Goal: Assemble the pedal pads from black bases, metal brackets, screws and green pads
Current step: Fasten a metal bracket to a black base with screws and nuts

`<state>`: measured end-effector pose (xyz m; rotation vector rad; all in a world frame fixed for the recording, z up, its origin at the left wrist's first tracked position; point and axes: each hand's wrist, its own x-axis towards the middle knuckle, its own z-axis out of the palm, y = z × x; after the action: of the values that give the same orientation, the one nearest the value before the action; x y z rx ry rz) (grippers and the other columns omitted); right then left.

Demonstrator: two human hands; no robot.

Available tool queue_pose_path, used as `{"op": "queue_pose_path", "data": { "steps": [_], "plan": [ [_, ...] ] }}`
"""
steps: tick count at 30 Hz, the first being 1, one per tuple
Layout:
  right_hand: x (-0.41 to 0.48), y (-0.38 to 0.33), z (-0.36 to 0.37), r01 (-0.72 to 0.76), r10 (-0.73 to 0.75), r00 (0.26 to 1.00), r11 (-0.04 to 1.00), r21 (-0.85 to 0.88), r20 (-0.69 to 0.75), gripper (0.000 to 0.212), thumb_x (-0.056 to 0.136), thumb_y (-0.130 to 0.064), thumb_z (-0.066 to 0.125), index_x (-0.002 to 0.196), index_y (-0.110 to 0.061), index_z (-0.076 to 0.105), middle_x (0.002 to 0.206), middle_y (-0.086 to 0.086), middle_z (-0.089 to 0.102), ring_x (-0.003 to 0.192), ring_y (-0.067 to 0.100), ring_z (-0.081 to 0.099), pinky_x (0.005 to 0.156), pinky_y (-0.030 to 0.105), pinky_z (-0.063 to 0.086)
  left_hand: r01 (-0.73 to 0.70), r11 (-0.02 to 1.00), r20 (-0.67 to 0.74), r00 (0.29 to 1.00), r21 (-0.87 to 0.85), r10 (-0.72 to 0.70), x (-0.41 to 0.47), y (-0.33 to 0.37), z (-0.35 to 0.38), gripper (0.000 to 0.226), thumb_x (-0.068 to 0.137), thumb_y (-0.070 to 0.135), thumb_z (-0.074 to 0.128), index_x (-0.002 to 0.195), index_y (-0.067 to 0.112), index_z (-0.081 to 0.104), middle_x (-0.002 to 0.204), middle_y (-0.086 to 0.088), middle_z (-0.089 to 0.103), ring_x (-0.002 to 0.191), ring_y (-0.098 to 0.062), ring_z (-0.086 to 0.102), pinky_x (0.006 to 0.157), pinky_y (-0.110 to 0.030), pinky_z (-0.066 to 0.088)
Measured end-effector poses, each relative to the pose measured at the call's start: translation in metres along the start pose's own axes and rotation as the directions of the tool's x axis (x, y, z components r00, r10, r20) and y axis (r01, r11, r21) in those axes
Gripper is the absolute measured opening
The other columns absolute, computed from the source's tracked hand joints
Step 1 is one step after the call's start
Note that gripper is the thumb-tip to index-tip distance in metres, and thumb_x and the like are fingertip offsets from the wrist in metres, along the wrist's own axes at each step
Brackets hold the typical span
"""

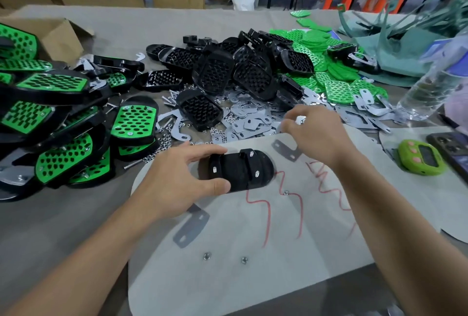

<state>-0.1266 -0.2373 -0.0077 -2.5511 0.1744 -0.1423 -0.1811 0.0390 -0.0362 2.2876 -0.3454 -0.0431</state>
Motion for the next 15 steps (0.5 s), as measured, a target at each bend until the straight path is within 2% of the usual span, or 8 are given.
{"op": "queue_pose_path", "data": {
  "steps": [3,6,9,11,15],
  "plan": [
    [0.009,-0.012,0.011,0.086,-0.087,0.996,0.986,-0.139,0.002,0.013,0.086,-0.034,0.068,0.085,-0.024,0.077,0.109,0.002,0.072,0.106,0.027,0.060,0.098,0.040,0.046,-0.001,0.999,0.009,1.000,-0.032,0.001,-0.001,0.001,-0.002,0.064,0.059,0.049,0.094,0.115,0.062,0.064,0.104,0.046,0.063,0.132,-0.004,0.052,0.109,-0.040,0.045],
    [0.014,-0.015,0.021,0.142,-0.146,0.989,0.949,-0.282,0.007,0.014,0.090,-0.032,0.066,0.097,-0.024,0.075,0.136,0.009,0.058,0.126,0.030,0.050,0.107,0.042,0.036,-0.016,0.999,0.030,0.999,-0.043,0.017,-0.001,0.002,-0.003,0.063,0.059,0.056,0.087,0.116,0.063,0.062,0.110,0.034,0.066,0.121,0.007,0.055,0.104,-0.027,0.045],
    [0.013,-0.017,0.027,0.116,-0.117,0.993,0.974,-0.193,0.003,0.010,0.092,-0.019,0.063,0.096,-0.016,0.072,0.144,0.011,0.051,0.133,0.031,0.044,0.110,0.040,0.033,-0.018,0.999,0.026,0.999,-0.044,0.019,-0.001,0.002,-0.003,0.060,0.059,0.060,0.083,0.114,0.066,0.061,0.110,0.032,0.068,0.119,0.006,0.056,0.095,-0.014,0.045],
    [0.013,-0.018,0.026,0.094,-0.093,0.996,0.985,-0.142,0.015,0.008,0.090,-0.012,0.064,0.092,-0.013,0.072,0.145,0.013,0.051,0.135,0.031,0.042,0.107,0.034,0.033,-0.010,0.999,0.028,1.000,-0.041,0.011,-0.001,0.002,-0.003,0.060,0.058,0.062,0.081,0.114,0.065,0.060,0.110,0.029,0.068,0.118,0.006,0.057,0.096,-0.018,0.045],
    [0.009,-0.020,0.009,0.053,-0.050,0.998,0.992,0.118,-0.027,0.007,0.084,-0.009,0.072,0.084,-0.016,0.072,0.141,0.006,0.059,0.127,0.022,0.054,0.084,0.017,0.034,0.025,0.999,0.067,0.998,-0.034,-0.023,0.001,0.002,-0.005,0.063,0.057,0.066,0.078,0.117,0.063,0.060,0.115,0.027,0.067,0.114,0.016,0.056,0.093,-0.015,0.043]
  ]
}}
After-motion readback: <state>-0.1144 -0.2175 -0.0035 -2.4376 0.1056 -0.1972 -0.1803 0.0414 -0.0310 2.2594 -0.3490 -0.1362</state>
